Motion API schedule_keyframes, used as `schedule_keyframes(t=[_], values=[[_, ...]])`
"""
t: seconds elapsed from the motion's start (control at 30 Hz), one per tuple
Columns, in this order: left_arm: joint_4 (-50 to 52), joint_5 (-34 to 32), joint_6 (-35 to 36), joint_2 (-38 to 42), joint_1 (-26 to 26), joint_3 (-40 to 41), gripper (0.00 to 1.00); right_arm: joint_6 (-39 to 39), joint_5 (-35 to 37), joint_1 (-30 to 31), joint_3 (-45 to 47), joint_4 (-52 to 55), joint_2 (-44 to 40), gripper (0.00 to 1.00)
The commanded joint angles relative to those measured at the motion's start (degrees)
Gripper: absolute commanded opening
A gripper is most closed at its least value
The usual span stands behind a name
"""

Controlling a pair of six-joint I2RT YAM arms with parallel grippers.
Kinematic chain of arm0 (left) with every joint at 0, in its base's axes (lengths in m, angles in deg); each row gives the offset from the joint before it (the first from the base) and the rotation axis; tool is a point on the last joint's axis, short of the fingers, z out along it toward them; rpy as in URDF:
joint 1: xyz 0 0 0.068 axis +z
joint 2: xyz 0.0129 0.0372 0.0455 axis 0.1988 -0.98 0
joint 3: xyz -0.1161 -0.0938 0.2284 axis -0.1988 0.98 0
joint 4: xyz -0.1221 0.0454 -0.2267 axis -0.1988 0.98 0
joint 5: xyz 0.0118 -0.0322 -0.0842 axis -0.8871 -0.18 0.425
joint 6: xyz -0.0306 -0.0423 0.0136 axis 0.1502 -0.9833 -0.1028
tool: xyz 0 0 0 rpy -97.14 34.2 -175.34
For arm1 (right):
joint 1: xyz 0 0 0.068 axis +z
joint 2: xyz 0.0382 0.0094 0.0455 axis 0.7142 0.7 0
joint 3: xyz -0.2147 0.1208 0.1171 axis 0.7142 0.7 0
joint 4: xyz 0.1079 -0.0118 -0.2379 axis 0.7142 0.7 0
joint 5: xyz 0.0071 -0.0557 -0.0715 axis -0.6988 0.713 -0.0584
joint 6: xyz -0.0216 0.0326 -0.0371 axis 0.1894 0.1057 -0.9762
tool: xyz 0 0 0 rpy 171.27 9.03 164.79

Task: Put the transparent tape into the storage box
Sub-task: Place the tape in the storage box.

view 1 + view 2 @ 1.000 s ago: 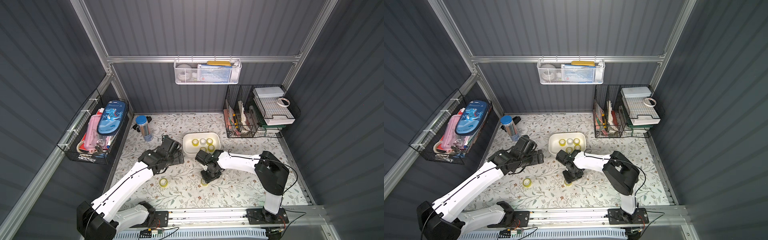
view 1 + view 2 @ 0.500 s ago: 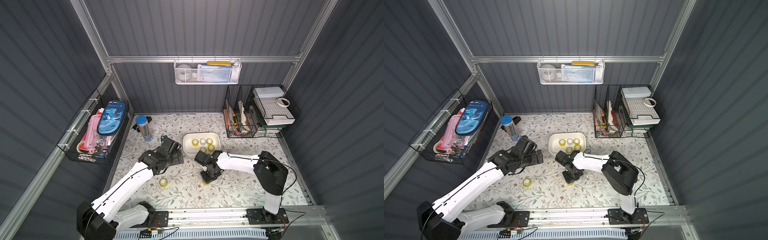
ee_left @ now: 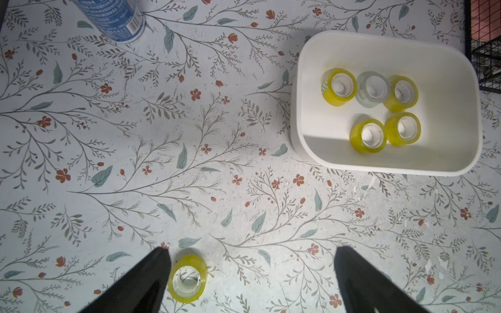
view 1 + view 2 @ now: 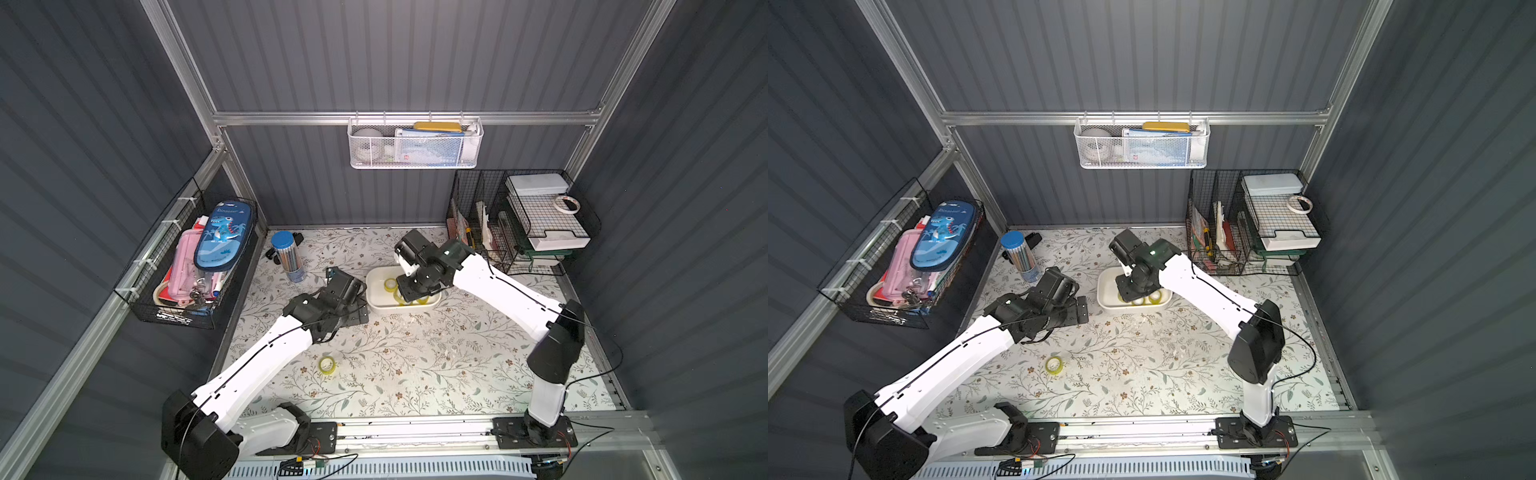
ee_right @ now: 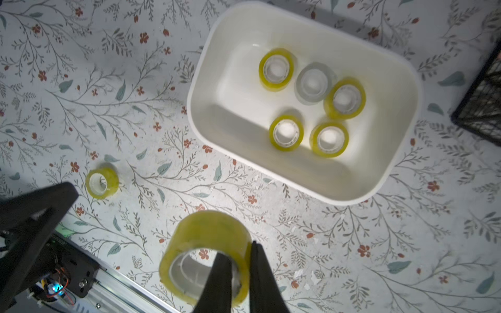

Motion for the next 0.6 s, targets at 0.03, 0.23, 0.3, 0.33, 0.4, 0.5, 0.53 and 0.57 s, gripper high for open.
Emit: schedule_keyframes(t=[0.03,0.23,0.3,0.33,0.4,0.5,0.53,0.57], values=[[2.2,-1.5,3.2,-3.0,0.3,-4.5,0.99,-3.5,-0.6,-1.3,-7.3,4.0,9.7,0.00],[3.5,-0.5,0.8,-3.5,1.0,-4.9,0.99,-5.4,-1.5,-2.1,-12.7,0.5,18.2,0.00],[3.7,-0.4,-0.3,-2.7,1.2,-4.3,0.99,-5.7,-1.7,-2.4,-12.7,-1.1,19.6,0.00],[3.8,-0.5,-0.8,-2.2,1.3,-4.1,0.99,-5.9,-1.9,-2.7,-12.7,-1.6,20.2,0.00],[4.3,-0.8,-1.2,-1.9,1.4,-4.1,0.99,-6.2,-2.2,-3.0,-12.1,-2.8,21.1,0.00],[4.2,-1.3,-1.1,-2.0,1.4,-4.3,0.99,-6.8,-2.4,-3.2,-10.3,-5.4,21.8,0.00],[3.9,-1.5,-0.8,-2.3,1.5,-4.5,0.99,-7.0,-2.5,-3.1,-10.1,-5.7,22.2,0.00],[3.7,-1.6,-0.7,-2.5,1.6,-4.6,0.99,-6.9,-2.4,-3.1,-9.9,-6.0,22.6,0.00]])
